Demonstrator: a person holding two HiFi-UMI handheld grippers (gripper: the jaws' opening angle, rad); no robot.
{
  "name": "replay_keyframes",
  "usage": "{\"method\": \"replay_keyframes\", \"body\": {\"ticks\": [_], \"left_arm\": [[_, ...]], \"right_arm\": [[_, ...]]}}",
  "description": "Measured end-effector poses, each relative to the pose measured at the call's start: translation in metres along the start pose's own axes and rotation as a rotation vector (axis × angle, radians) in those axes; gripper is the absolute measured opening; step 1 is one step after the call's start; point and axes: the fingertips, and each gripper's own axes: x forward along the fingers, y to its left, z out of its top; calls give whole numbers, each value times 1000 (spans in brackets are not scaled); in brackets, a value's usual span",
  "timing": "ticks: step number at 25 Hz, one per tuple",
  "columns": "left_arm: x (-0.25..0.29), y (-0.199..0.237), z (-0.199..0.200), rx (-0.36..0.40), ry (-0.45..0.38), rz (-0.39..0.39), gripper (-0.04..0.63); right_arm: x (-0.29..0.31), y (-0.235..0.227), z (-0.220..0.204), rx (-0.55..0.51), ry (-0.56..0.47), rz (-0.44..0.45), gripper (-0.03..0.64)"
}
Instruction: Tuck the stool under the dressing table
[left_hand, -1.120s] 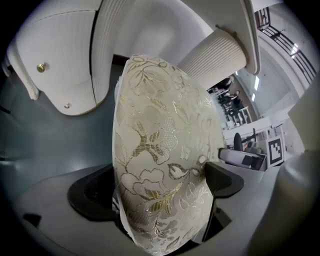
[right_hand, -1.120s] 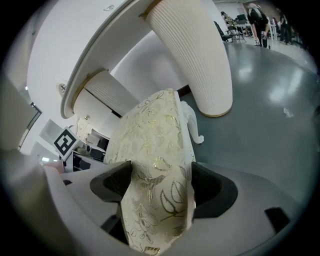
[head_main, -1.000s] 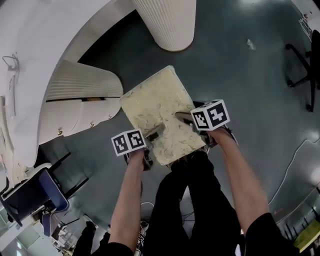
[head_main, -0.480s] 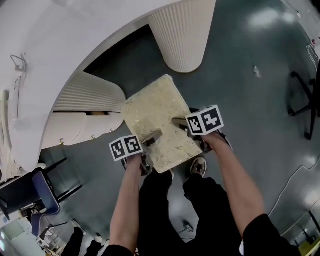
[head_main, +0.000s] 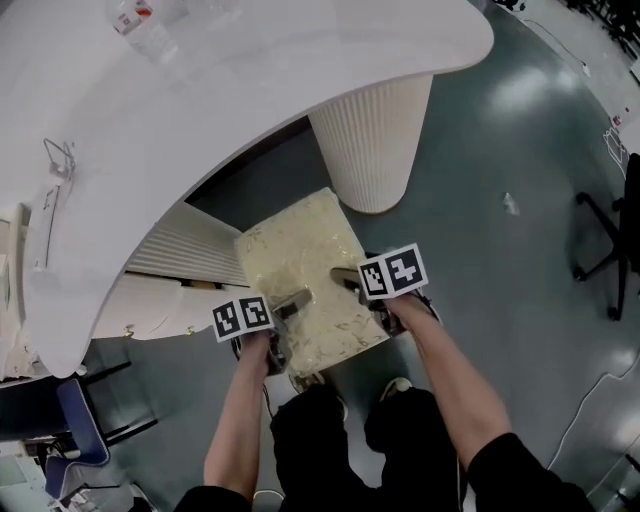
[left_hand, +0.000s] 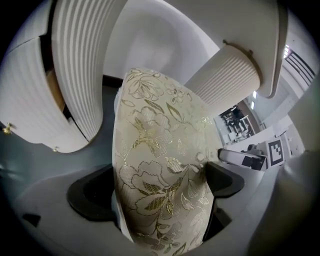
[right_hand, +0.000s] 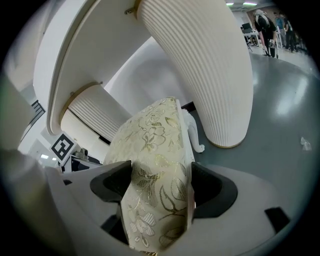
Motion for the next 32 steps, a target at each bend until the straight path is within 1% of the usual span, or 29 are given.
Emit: {"method": "replay_keyframes", "body": {"ticks": [5,9,14,26,32], "left_arm": [[7,-1,36,14,-57,-5,560],[10,9,50,14,-79,-2,560],[11,16,71,34,-125,-9,563],[14,32,128,49,-247,-13,566],[22,38,160,55,-271,-14,568]], "right_arm": [[9,-6,35,-40,-50,3,333],[23,-6,45,-39,-59,7,333],[35,-6,60,-27,-89,-11,333],[67,-4,112,-71,-146,-4,333],[84,-11,138,-68,-172,-9,333]]}}
